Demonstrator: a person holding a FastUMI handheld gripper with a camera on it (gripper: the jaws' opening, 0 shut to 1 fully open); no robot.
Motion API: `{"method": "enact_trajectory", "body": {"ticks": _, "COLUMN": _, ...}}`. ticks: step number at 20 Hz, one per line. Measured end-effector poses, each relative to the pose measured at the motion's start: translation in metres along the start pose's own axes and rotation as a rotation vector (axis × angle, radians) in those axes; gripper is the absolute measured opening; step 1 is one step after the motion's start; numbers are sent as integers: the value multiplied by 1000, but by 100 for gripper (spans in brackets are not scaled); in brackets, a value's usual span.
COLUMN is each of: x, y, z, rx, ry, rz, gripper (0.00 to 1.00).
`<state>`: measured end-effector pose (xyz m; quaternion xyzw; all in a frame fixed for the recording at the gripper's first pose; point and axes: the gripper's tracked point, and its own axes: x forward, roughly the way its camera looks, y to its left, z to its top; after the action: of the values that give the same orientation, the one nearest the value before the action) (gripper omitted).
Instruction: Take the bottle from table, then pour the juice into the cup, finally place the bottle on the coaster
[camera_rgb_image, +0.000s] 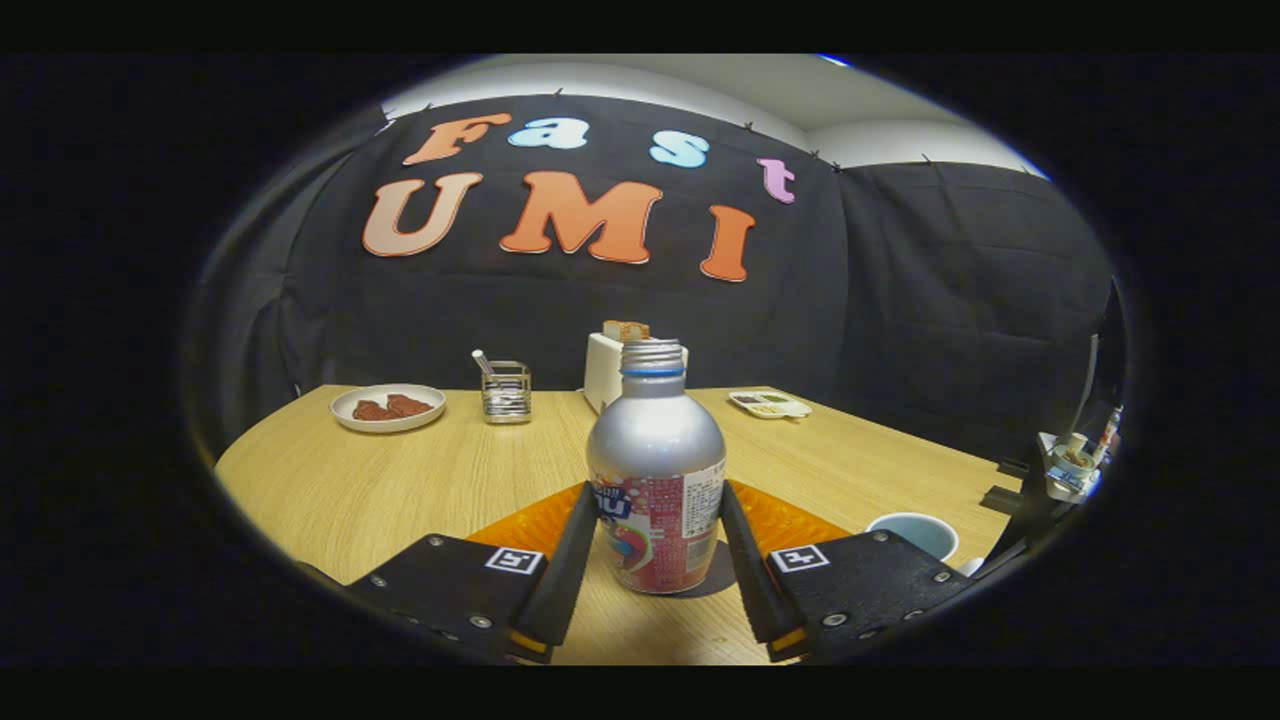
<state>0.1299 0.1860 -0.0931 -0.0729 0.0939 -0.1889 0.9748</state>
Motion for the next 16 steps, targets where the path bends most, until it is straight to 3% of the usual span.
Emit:
{"method": "enact_trajectory", "body": {"ticks": 10, "x": 17, "y": -14, "z": -13, "rx": 108, "ry": 3, "rz": 1, "gripper": 71}}
{"method": "enact_trajectory", "body": {"ticks": 14, "x": 22, "y": -18, "z": -20, "rx": 117, "ry": -1, "rz": -19, "gripper": 75}}
{"method": "enact_trajectory", "body": {"ticks": 16, "x": 23, "y": -19, "z": -29, "rx": 69, "ry": 26, "rz": -22, "gripper": 83}}
